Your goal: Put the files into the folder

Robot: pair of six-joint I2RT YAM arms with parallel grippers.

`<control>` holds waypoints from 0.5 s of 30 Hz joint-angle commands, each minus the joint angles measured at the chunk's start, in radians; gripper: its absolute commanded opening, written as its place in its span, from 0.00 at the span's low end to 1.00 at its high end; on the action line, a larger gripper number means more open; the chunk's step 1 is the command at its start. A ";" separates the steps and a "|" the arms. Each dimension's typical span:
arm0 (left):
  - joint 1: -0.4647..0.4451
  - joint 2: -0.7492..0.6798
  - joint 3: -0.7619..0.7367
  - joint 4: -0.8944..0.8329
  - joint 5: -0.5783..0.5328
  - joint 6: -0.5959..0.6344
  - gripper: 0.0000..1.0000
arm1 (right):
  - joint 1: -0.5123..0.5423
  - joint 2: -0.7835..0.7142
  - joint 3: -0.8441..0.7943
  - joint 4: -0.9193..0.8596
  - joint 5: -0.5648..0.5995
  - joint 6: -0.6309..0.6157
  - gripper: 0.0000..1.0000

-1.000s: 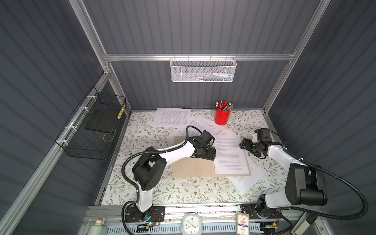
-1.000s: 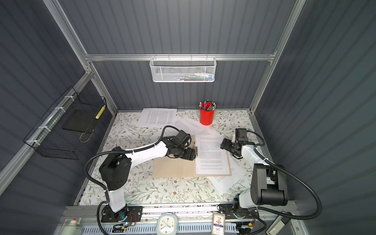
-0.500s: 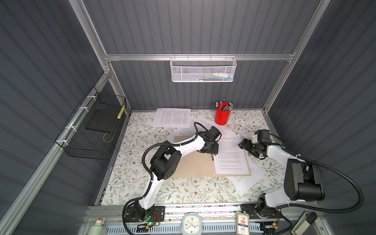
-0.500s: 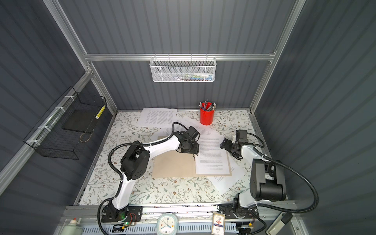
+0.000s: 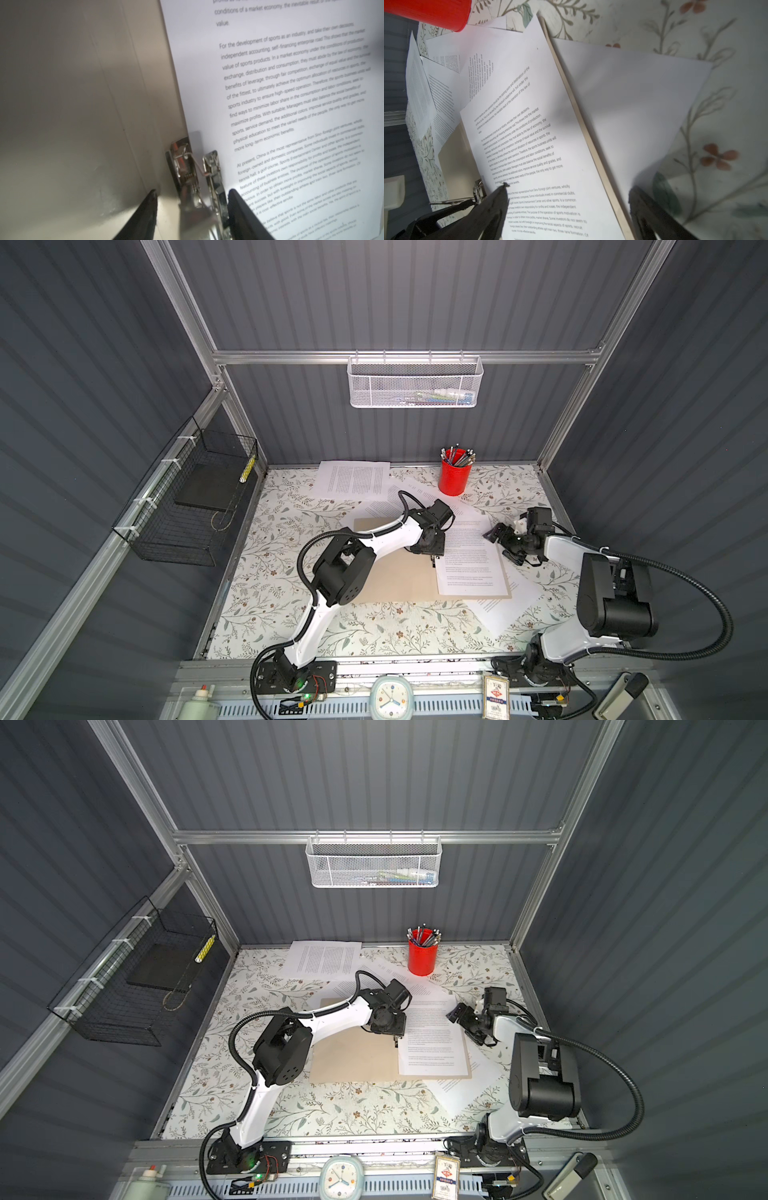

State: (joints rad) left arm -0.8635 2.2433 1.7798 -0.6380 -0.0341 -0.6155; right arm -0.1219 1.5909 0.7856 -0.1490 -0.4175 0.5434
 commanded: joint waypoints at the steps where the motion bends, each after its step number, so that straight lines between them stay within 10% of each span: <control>1: 0.000 0.016 0.008 -0.049 -0.037 -0.006 0.53 | -0.002 -0.002 -0.006 0.033 -0.059 0.027 0.91; 15: 0.095 -0.177 -0.323 0.025 -0.020 0.017 0.51 | 0.076 -0.018 -0.030 0.090 -0.120 0.052 0.86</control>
State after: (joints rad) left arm -0.7986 2.0930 1.5242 -0.5785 -0.0525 -0.6106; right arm -0.0692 1.5902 0.7612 -0.0708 -0.5140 0.5869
